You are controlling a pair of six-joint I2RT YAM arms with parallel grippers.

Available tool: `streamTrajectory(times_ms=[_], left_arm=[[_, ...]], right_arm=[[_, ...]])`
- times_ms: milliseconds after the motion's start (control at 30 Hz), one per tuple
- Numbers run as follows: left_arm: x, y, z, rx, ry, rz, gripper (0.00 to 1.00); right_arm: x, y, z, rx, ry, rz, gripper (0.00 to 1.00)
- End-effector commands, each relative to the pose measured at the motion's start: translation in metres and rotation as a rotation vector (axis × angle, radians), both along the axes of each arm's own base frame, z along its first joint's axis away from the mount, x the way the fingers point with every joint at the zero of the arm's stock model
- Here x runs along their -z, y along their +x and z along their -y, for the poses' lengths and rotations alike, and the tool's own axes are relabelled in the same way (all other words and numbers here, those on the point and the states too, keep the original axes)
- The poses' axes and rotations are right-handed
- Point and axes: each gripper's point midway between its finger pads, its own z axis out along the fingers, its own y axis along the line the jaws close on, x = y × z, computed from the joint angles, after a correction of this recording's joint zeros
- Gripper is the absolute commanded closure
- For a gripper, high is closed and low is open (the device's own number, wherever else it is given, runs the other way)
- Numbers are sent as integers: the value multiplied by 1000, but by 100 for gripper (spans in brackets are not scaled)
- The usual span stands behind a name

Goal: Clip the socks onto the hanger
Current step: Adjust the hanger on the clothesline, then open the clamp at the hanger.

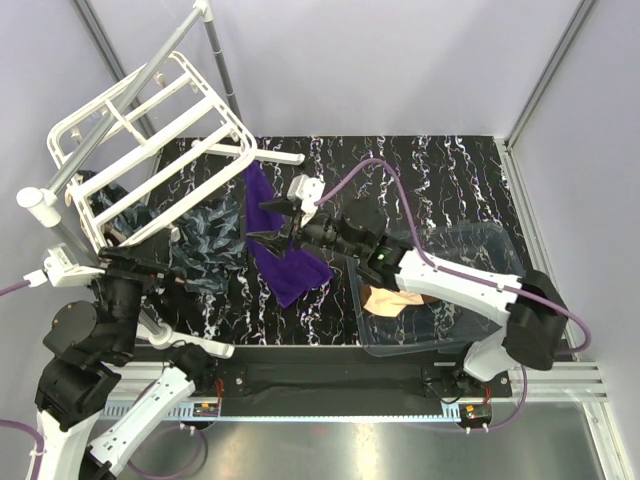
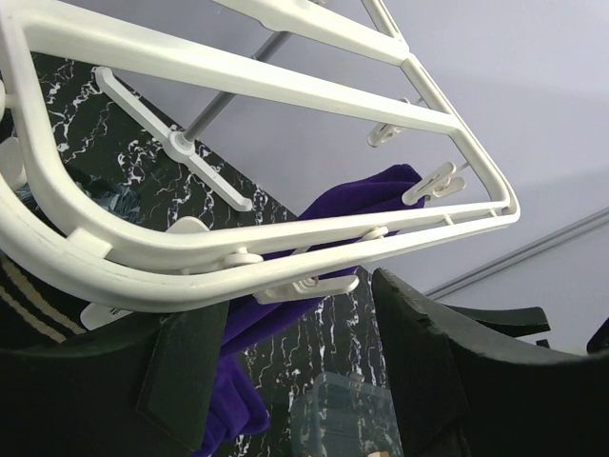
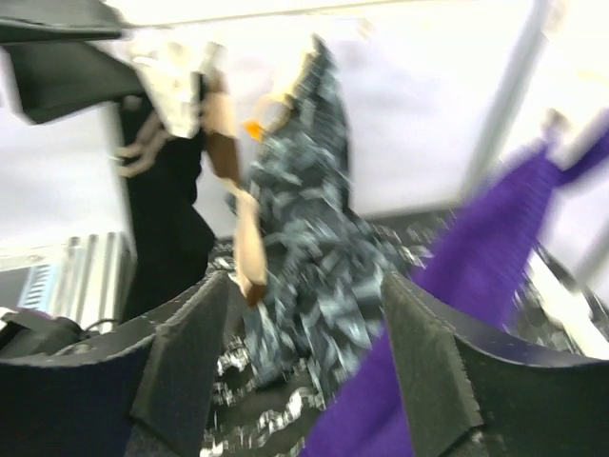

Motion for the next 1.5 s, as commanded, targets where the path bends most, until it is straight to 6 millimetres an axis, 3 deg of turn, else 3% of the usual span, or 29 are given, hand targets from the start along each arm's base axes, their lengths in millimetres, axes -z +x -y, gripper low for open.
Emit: streamTrajectory(times_ms=[0, 33, 100, 133, 200, 467, 600, 867, 1467], left_arm=[[-20, -2, -7, -33, -42, 68, 33], [-20, -2, -7, -32, -42, 68, 33], [-21, -3, -8, -35, -46, 72, 33], [-21, -4, -9, -33, -45, 74, 33], [-22, -5, -10, -36, -50, 77, 33], [-25, -4, -8, -30, -54, 88, 32], [-25, -3, -6, -20, -49, 87, 32], [-28, -6, -7, -18, -56, 94, 32], [-33, -9, -4, 6, -88, 102, 32]], right_arm=[[-44, -26, -18, -162, 156, 207, 30], [-36, -25, -27, -185, 153, 203, 30], [-49, -29, -34, -202, 202, 224, 30], [-40, -26, -43, -207, 189, 214, 29], [-42, -25, -55, -214, 196, 219, 28], [-52, -27, -83, -187, 258, 198, 26], [-43, -28, -101, -185, 247, 172, 28], [-51, -37, -117, -262, 274, 121, 33], [-39, -58, -137, -416, 270, 18, 42]])
